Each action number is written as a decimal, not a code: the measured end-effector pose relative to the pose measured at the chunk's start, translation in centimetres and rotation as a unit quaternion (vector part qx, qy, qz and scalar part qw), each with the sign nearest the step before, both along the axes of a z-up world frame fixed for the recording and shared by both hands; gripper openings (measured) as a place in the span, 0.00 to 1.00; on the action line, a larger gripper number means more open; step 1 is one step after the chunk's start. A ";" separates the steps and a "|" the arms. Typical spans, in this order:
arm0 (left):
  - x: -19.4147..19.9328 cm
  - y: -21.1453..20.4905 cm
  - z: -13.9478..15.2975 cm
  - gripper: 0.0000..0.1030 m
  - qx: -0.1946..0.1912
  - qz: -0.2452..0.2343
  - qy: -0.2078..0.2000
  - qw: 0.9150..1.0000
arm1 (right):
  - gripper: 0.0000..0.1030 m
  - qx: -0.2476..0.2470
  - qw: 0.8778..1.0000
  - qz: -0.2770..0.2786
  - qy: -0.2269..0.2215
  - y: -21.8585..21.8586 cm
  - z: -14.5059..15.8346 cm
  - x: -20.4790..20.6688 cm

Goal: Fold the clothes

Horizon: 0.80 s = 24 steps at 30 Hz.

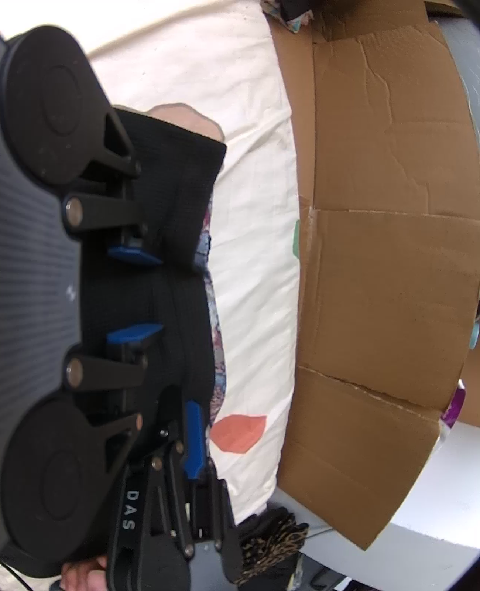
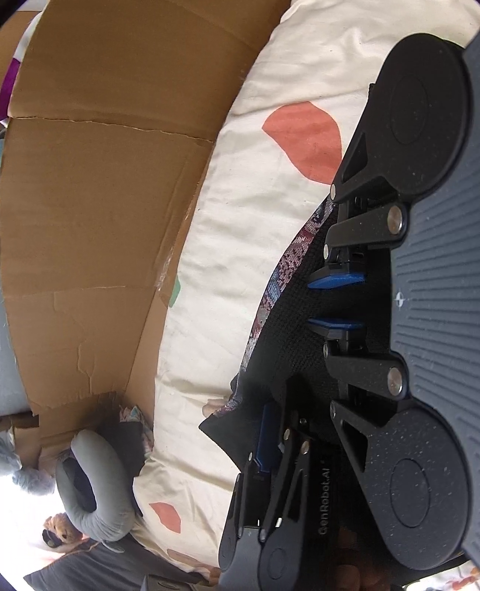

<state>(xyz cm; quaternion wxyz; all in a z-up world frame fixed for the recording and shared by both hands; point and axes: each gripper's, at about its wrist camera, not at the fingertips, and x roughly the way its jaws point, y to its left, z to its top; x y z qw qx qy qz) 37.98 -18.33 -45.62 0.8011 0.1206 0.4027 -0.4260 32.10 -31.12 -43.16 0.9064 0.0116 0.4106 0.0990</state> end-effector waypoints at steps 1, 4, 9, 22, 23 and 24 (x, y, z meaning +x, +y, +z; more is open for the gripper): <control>0.0 0.0 0.0 0.38 0.001 0.000 0.000 1.000 | 0.23 -0.003 1.000 0.000 0.000 0.1 0.0 0.0; 0.0 -0.1 0.1 0.38 0.003 -0.003 -0.002 1.000 | 0.24 -0.003 1.000 -0.002 0.002 0.1 0.2 0.0; -1.0 0.5 1.8 0.36 -0.002 0.017 -0.015 1.000 | 0.24 0.010 1.000 -0.017 0.000 -0.3 1.4 0.0; -6.6 3.7 4.6 0.38 -0.025 0.004 -0.037 0.999 | 0.24 0.016 0.998 0.023 -0.063 0.0 4.9 -6.5; -7.1 4.0 4.5 0.38 -0.025 -0.001 -0.039 0.999 | 0.24 0.013 0.998 0.029 -0.063 0.3 4.8 -7.1; -7.4 4.2 4.3 0.38 -0.024 -0.004 -0.040 0.999 | 0.24 0.009 0.997 0.035 -0.063 0.5 4.6 -7.5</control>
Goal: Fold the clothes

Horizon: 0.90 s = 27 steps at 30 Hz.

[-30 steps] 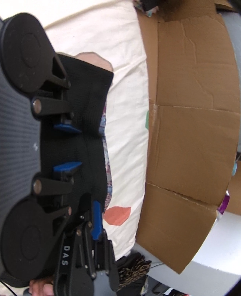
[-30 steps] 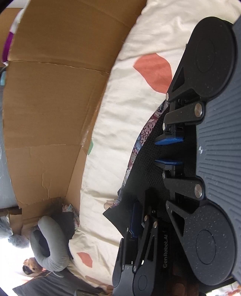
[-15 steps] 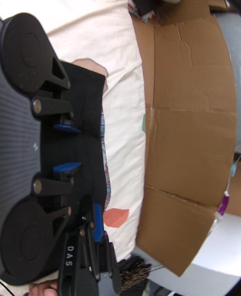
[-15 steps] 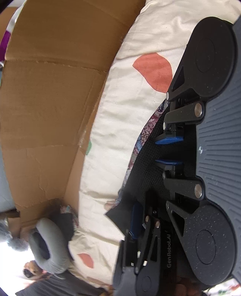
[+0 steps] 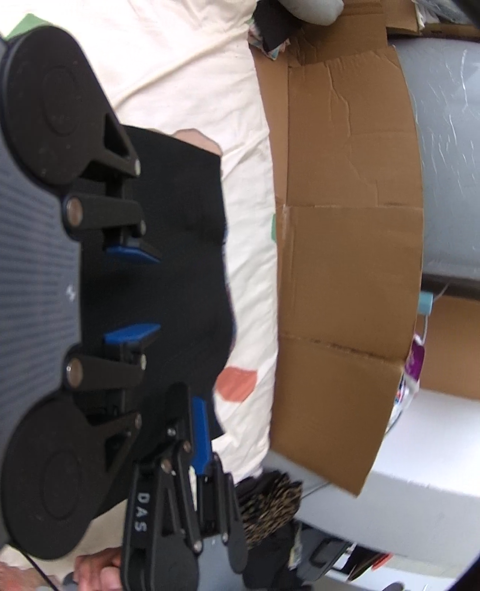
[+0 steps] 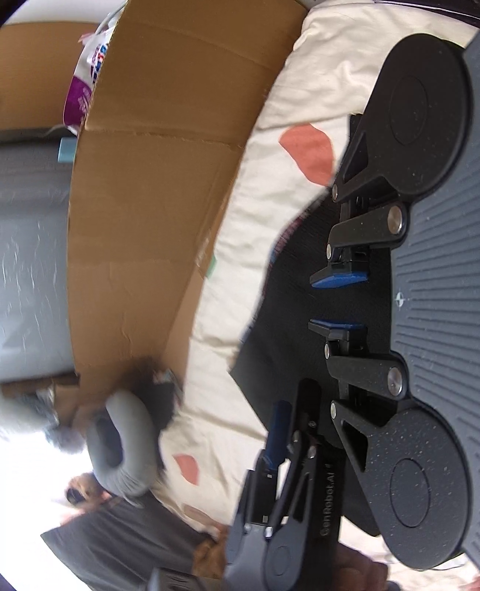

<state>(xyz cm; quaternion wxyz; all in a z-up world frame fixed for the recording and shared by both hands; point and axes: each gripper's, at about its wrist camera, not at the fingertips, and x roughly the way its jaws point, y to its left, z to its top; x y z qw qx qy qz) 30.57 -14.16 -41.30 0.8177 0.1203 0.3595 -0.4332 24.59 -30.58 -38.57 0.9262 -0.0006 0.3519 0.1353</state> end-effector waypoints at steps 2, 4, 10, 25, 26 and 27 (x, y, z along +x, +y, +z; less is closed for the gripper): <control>-0.5 0.3 -0.4 0.38 0.003 -0.004 -0.001 1.000 | 0.24 -0.008 1.000 0.012 0.002 0.4 -0.5 -0.7; -0.4 0.5 -1.1 0.38 0.011 0.005 0.002 1.000 | 0.24 -0.016 1.000 0.018 0.011 0.7 -1.2 -0.9; 1.2 1.5 -3.1 0.40 0.024 0.055 0.009 0.998 | 0.23 -0.034 0.999 0.009 0.029 0.2 -2.8 -0.7; 2.4 2.0 -3.8 0.43 0.043 0.092 0.009 0.995 | 0.23 -0.054 0.995 -0.053 0.060 -2.7 -4.5 0.7; 2.3 2.2 -3.4 0.39 0.040 0.094 0.014 0.995 | 0.23 -0.055 0.995 -0.058 0.060 -2.8 -4.2 0.6; 2.1 2.4 -2.9 0.38 0.035 0.096 0.021 0.995 | 0.23 -0.051 0.995 -0.064 0.059 -2.9 -3.9 0.5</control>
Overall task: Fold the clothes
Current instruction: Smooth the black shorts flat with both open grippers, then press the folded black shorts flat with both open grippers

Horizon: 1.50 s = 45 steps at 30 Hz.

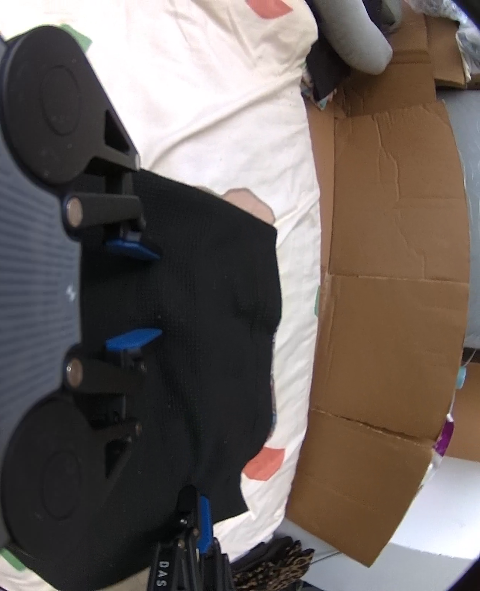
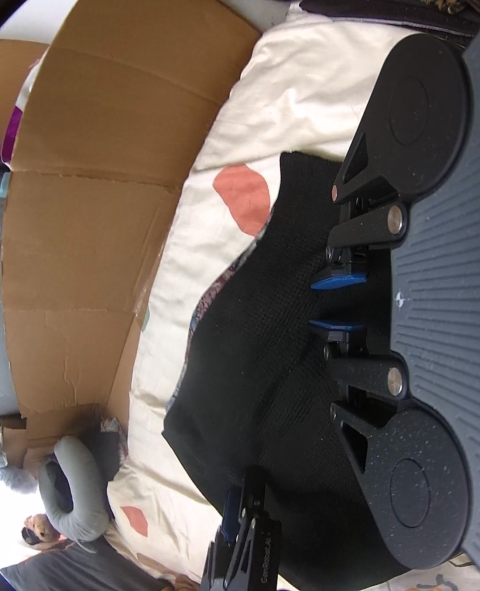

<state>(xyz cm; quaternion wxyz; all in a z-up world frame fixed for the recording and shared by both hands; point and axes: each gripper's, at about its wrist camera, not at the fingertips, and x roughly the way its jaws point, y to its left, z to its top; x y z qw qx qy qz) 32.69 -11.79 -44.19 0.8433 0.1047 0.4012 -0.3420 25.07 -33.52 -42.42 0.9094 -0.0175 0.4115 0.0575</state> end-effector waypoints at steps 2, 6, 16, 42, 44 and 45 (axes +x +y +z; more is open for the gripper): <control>-0.3 0.4 0.9 0.37 -0.011 0.005 0.012 1.000 | 0.23 0.019 1.000 -0.006 -0.008 -0.5 0.9 -0.4; -2.1 0.9 2.4 0.37 -0.007 -0.012 -0.007 1.000 | 0.24 0.052 0.998 0.009 -0.020 -0.8 2.6 -1.7; -6.2 1.7 1.2 0.39 0.009 -0.038 0.009 0.999 | 0.25 0.069 0.996 0.053 -0.017 2.2 3.1 -5.0; -6.1 10.1 1.1 0.30 0.019 0.102 0.008 0.995 | 0.24 0.074 0.997 0.009 0.012 -1.9 2.6 -8.3; -6.9 10.3 1.1 0.30 0.020 0.100 0.011 0.995 | 0.24 0.079 0.997 0.010 0.010 -1.8 3.1 -9.0; -7.2 10.4 1.0 0.30 0.021 0.097 0.013 0.995 | 0.24 0.082 0.997 0.011 0.011 -1.7 3.2 -9.4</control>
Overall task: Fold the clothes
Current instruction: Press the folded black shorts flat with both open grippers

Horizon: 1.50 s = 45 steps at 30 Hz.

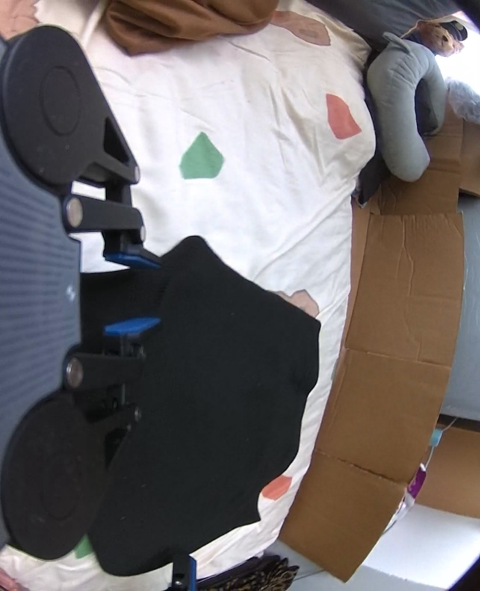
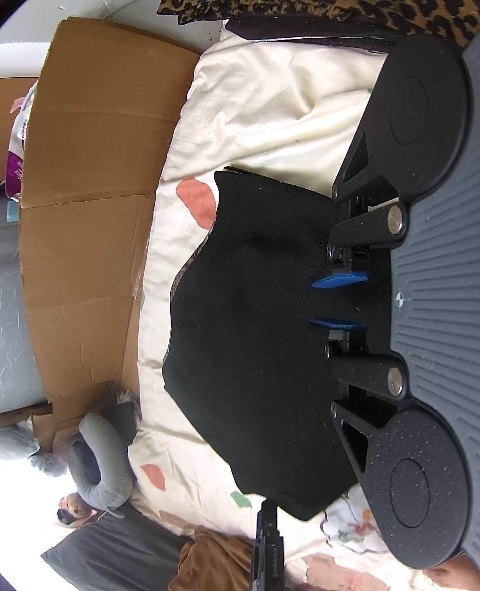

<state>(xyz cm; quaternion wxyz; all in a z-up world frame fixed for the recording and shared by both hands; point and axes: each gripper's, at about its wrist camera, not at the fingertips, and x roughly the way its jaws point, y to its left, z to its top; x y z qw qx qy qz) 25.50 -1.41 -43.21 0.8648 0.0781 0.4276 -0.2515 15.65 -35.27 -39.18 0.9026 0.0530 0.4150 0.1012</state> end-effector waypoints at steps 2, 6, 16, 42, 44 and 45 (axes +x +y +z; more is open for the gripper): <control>-0.6 0.1 -0.4 0.30 0.004 -0.006 0.004 1.000 | 0.24 0.003 1.000 0.003 0.002 0.3 0.1 -0.8; -1.1 0.3 -1.6 0.30 0.021 -0.011 0.011 1.000 | 0.24 0.000 1.000 0.016 0.012 1.2 -0.4 -2.1; -0.6 1.9 -2.7 0.31 0.043 0.005 0.026 0.999 | 0.24 -0.054 0.998 0.006 0.041 1.0 -2.9 -3.9; -7.6 -7.2 -1.9 0.29 -0.011 -0.169 0.008 0.986 | 0.24 -0.039 0.996 0.066 0.037 5.7 -3.0 -4.4; -7.8 -7.8 -2.8 0.29 0.000 -0.179 0.008 0.984 | 0.24 -0.046 0.996 0.069 0.041 6.0 -3.6 -4.2; -7.9 -8.0 -3.1 0.30 0.007 -0.185 0.004 0.983 | 0.24 -0.045 0.996 0.068 0.044 6.0 -3.7 -4.2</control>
